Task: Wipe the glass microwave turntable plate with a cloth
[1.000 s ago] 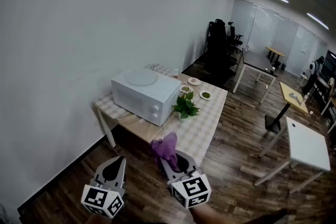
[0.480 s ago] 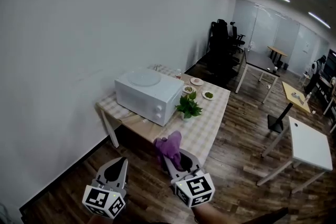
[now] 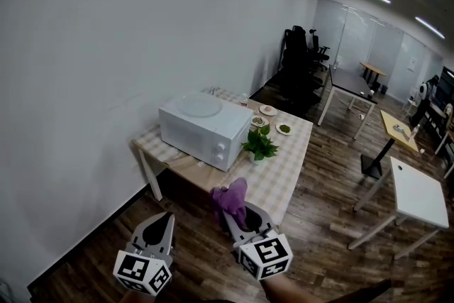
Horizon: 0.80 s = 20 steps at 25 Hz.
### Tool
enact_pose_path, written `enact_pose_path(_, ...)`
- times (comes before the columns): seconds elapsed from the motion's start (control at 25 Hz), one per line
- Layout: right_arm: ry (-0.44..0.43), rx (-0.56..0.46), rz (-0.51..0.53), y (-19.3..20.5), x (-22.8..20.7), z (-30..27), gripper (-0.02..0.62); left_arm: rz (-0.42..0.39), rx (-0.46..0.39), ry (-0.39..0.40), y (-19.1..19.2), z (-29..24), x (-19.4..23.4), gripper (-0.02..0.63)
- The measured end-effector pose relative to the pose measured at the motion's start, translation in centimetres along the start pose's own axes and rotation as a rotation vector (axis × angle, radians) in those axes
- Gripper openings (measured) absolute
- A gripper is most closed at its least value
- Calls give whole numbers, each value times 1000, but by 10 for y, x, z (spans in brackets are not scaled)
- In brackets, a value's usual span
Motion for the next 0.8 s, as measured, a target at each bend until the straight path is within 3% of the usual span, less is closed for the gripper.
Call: enact_pose_path(0.8, 75, 28, 32, 5, 46, -52, 112, 58, -42, 63, 1, 6, 75, 8)
Point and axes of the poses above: the fingertips, and each gripper's own axes: z backward along the fingers, x to its left, y out of its underside, the point moved 3 cm from there along z, backward along the fingers, and after that the axes turned 2 degrees about -y, right-handed, at the moved point
